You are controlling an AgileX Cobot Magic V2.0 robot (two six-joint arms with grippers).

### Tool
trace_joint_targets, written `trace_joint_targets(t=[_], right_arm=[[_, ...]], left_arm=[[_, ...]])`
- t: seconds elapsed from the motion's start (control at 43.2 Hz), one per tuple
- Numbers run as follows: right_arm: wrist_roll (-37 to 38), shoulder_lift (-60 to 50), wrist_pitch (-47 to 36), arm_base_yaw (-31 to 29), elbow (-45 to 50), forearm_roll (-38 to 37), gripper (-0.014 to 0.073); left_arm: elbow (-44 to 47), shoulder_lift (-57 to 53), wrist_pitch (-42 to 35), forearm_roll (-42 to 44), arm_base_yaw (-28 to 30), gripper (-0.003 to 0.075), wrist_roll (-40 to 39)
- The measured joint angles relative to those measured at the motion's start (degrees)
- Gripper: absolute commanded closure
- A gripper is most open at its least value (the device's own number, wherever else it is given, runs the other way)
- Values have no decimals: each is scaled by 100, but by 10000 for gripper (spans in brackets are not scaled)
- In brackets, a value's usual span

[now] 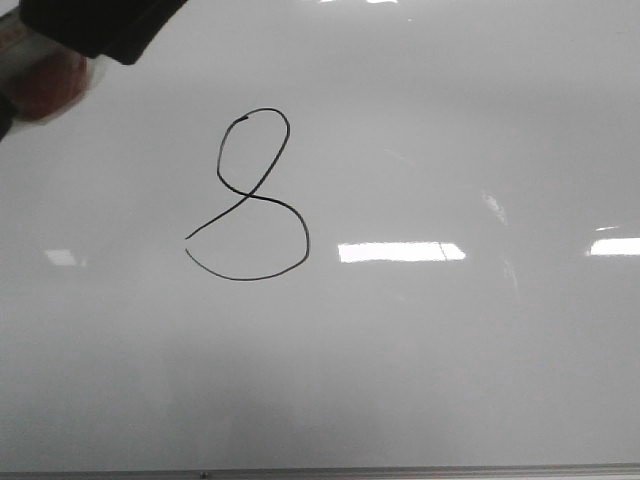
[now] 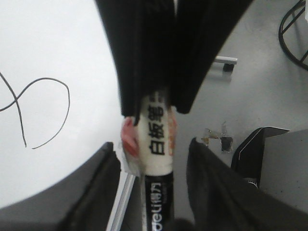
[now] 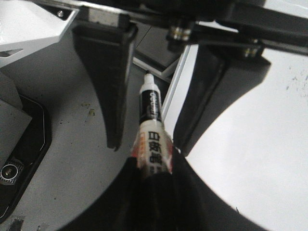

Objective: Write number 8 on whiteboard

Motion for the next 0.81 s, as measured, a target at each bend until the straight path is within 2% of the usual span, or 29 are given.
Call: trace_joint_targets(t=[0.162,0.44,0.486,0.556,0.648,0.718,0.81], right_arm=[[0,0,0,9,0,0,652],[12,0,-12,9,-3,-58,626],[26,0,-12,9,-3,-58,572],[65,0,-12,9,-3,-62,446],[253,0,-12,9,-3,-62,222],[442,-14,-12,9,-3,-62,144],[734,-99,-13,9,-3,-62,146]], left_arm=[[0,0,14,18,0,601,0],[0,0,22,18,0,691,-103],[0,0,22,18,0,697,-114],[0,0,46,18,0,699,-128],[0,0,71,38,0,699,-128],[0,0,137,31,0,699,-128],[0,0,200,123,0,699,-307]])
